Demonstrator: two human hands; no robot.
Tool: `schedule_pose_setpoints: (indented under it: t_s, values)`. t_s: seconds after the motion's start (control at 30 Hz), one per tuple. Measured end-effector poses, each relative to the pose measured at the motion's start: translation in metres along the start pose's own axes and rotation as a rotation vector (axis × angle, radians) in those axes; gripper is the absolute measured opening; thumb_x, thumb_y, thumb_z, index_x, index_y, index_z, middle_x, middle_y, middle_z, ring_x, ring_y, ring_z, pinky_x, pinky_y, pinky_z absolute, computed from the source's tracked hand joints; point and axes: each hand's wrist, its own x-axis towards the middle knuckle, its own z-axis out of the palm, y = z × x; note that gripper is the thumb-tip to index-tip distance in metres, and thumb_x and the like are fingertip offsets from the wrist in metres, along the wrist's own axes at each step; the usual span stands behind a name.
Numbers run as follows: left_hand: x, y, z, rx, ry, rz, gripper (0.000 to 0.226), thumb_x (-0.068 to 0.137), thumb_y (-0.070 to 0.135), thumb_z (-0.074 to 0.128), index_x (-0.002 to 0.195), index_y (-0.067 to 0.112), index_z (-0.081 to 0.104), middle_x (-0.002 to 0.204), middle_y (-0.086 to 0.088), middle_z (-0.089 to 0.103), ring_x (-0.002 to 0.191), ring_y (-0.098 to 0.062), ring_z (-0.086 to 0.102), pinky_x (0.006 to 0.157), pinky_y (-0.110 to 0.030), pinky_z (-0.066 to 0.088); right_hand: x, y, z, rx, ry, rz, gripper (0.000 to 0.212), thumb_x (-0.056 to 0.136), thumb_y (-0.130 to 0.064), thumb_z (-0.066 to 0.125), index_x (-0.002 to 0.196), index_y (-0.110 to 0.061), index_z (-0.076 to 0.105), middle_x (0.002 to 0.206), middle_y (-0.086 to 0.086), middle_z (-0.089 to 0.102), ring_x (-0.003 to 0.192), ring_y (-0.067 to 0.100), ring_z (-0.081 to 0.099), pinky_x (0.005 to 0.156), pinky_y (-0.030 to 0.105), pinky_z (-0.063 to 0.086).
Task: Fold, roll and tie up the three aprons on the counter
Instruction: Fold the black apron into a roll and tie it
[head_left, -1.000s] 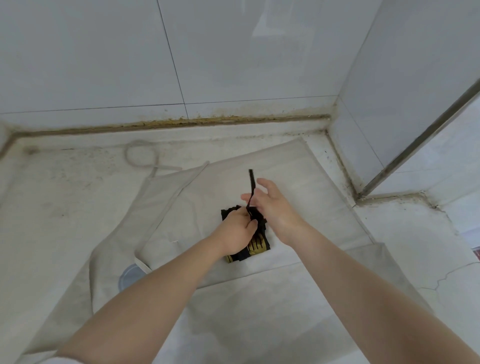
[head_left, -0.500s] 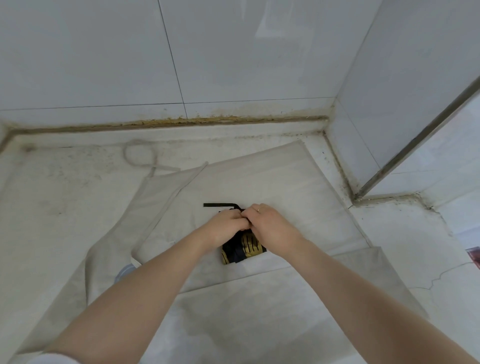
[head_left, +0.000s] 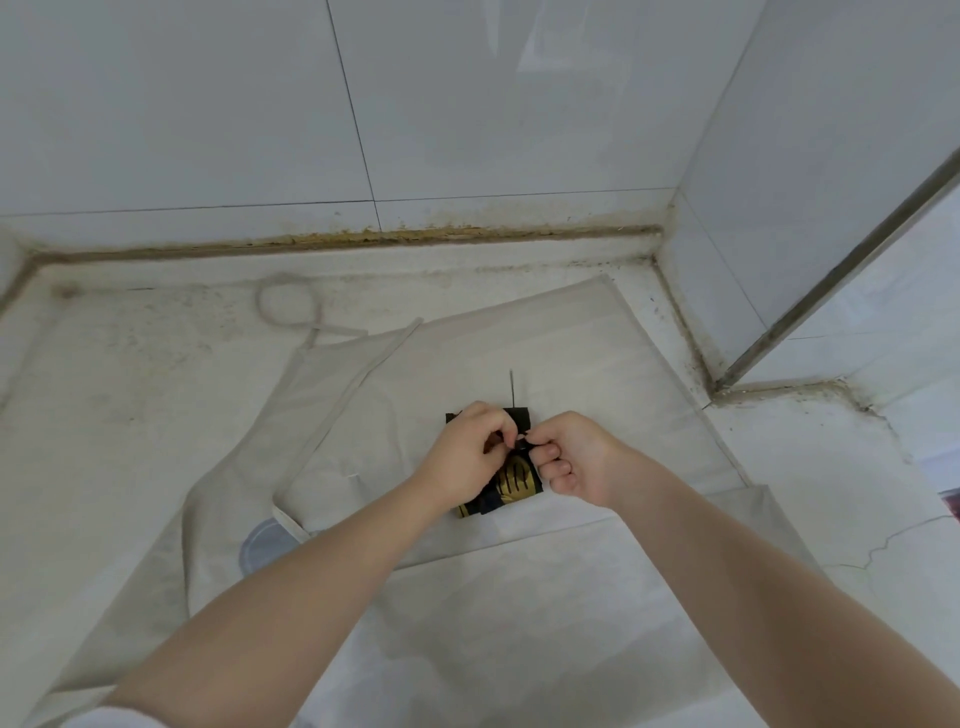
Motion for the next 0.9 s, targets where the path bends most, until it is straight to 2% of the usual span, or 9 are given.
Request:
schedule_pose_setpoints:
  t_s: [0.2,0.33,0.43,0.5,0.57,0.67,0.73,0.8,0.9]
  values:
    - [-0.002,-0.003,0.004,-0.056,0.028,0.011,0.013,0.076,0.011,0.073,0.085,0.005,0.066,0.098,0.004,0.052,0.082,-0.011,0.055,0.078,-0.017,0.043,-0.004,0.000,0.000,0.057,-0.037,0.028,0.018,0.093,-0.011,0.037,0.076,-0.015,0.041,0.043,-0.008,0.029,0.032,0.005,0.021,0.032,0.016,0.011]
    - [0.000,-0.004,0.003,0.094,0.002,0.092,0.020,0.086,0.018,0.066,0.081,0.000,0.060,0.094,-0.002,0.051,0.081,-0.015,0.049,0.073,-0.018,0.035,-0.009,0.000,0.000,-0.022,-0.046,-0.031,0.020,0.095,-0.009,0.039,0.077,-0.016,0.043,0.041,-0.008,0.029,0.032,0.005,0.020,0.034,0.016,0.012]
    - [-0.001,-0.004,-0.001,0.120,-0.041,0.127,0.020,0.090,0.013,0.060,0.079,-0.004,0.059,0.103,-0.010,0.055,0.087,-0.015,0.050,0.077,-0.016,0.033,-0.012,-0.004,0.003,-0.201,0.099,-0.078,0.021,0.091,-0.005,0.041,0.076,-0.017,0.047,0.043,-0.006,0.029,0.034,0.007,0.018,0.033,0.017,0.012]
    - [-0.007,-0.010,-0.007,0.147,-0.051,0.127,0.020,0.092,0.009,0.055,0.079,-0.005,0.061,0.108,-0.011,0.056,0.092,-0.018,0.054,0.082,-0.016,0.035,-0.013,-0.004,-0.002,-0.286,0.248,-0.127,0.026,0.087,-0.002,0.040,0.066,-0.017,0.040,0.051,-0.001,0.029,0.040,0.011,0.020,0.032,0.015,0.013]
    - [-0.011,-0.016,-0.012,0.229,-0.093,0.111,0.023,0.094,0.009,0.049,0.082,-0.006,0.061,0.109,-0.012,0.055,0.093,-0.023,0.056,0.087,-0.024,0.040,-0.011,0.003,-0.008,-0.297,0.337,-0.189,0.028,0.086,-0.001,0.042,0.063,-0.016,0.036,0.057,0.001,0.031,0.048,0.013,0.023,0.032,0.016,0.018]
    - [-0.006,-0.008,-0.011,0.441,-0.104,0.058,0.023,0.094,0.011,0.044,0.088,-0.005,0.061,0.105,-0.014,0.053,0.086,-0.028,0.056,0.082,-0.038,0.044,-0.006,0.011,-0.008,-0.492,0.433,-0.341,0.015,0.089,-0.008,0.045,0.075,-0.013,0.050,0.067,0.000,0.045,0.065,0.018,0.042,0.053,0.023,0.035]
    - [0.001,0.002,-0.012,0.566,-0.082,0.018,0.023,0.094,0.012,0.042,0.092,-0.001,0.060,0.108,-0.012,0.051,0.084,-0.028,0.056,0.076,-0.034,0.045,-0.005,0.008,-0.007,-0.658,0.427,-0.414,0.017,0.091,-0.012,0.045,0.090,-0.004,0.061,0.074,0.001,0.052,0.073,0.018,0.048,0.063,0.026,0.038]
    - [0.007,0.008,-0.014,0.592,-0.025,0.013,0.021,0.093,0.013,0.043,0.093,-0.001,0.059,0.113,-0.009,0.048,0.079,-0.028,0.057,0.070,-0.034,0.045,-0.008,0.003,-0.010,-0.807,0.383,-0.451,0.024,0.091,-0.011,0.046,0.094,0.001,0.066,0.069,0.002,0.052,0.067,0.019,0.050,0.056,0.026,0.035]
    - [0.012,0.016,-0.016,0.396,0.213,0.002,0.018,0.088,0.014,0.053,0.080,0.000,0.059,0.108,-0.003,0.053,0.076,-0.025,0.058,0.064,-0.032,0.044,-0.014,0.001,-0.007,-0.905,0.371,-0.566,0.022,0.091,-0.014,0.049,0.087,0.002,0.063,0.069,0.005,0.056,0.071,0.025,0.059,0.058,0.028,0.038]
